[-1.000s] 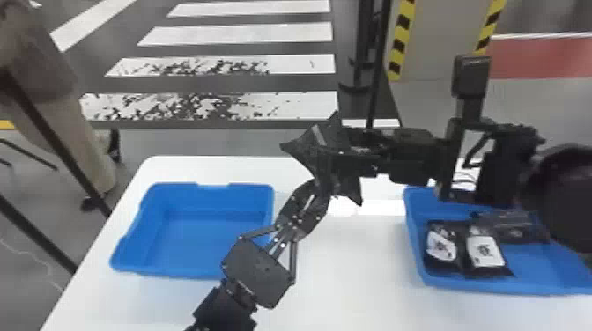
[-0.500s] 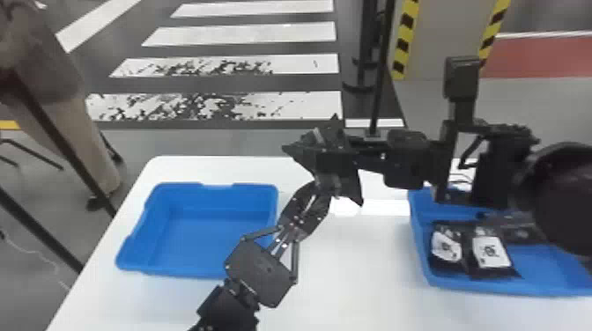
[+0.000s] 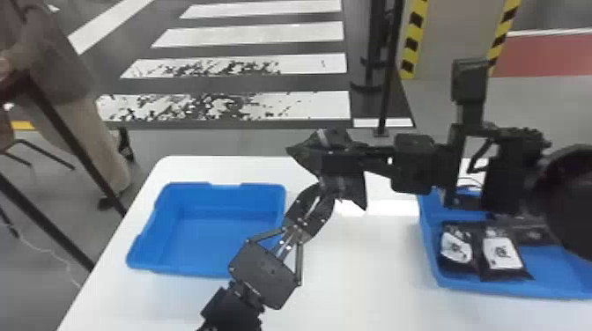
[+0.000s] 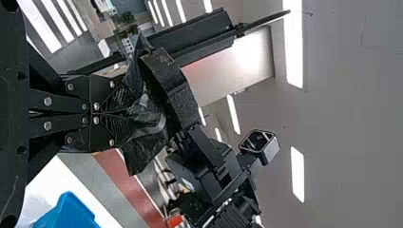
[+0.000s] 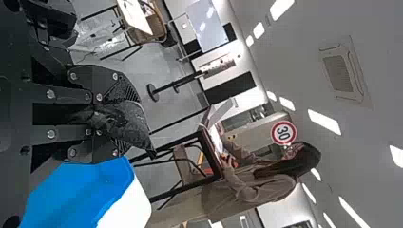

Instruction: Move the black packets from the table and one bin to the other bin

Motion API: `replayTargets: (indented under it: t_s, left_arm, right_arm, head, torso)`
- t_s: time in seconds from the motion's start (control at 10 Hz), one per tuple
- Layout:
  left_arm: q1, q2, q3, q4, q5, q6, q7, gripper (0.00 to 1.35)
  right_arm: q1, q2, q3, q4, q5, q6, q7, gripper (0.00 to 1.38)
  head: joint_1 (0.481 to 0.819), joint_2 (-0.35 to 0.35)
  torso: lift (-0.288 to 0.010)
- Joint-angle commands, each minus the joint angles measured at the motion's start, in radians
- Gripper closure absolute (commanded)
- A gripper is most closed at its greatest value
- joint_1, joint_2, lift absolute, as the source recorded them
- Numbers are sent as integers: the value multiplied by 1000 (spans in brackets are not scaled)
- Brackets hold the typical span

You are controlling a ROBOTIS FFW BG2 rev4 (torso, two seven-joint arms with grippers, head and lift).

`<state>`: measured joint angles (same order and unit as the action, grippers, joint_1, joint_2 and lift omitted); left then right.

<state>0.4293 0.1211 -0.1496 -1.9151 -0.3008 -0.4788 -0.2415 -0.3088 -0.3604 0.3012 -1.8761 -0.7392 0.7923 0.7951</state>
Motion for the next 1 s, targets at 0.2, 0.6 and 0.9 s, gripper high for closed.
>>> replayTargets:
  t_s: [0.2, 0.6, 0.9]
  left_arm:
    - [-2, -8, 12, 39, 44, -15, -9, 392]
    - [10, -18, 38, 46, 60, -22, -15, 308]
    - [10, -18, 40, 49, 60, -29, -16, 309]
  right_arm:
    - [31, 0, -82, -44, -3, -39, -10, 1274]
    - [139, 0, -355, 19, 165, -66, -43, 1274]
    - [220, 3, -461, 226, 227, -115, -96, 1274]
  head:
    - [695, 119]
    - [688, 8]
    - [695, -123]
  torso:
    - [-110]
    - [-110]
    - [-110]
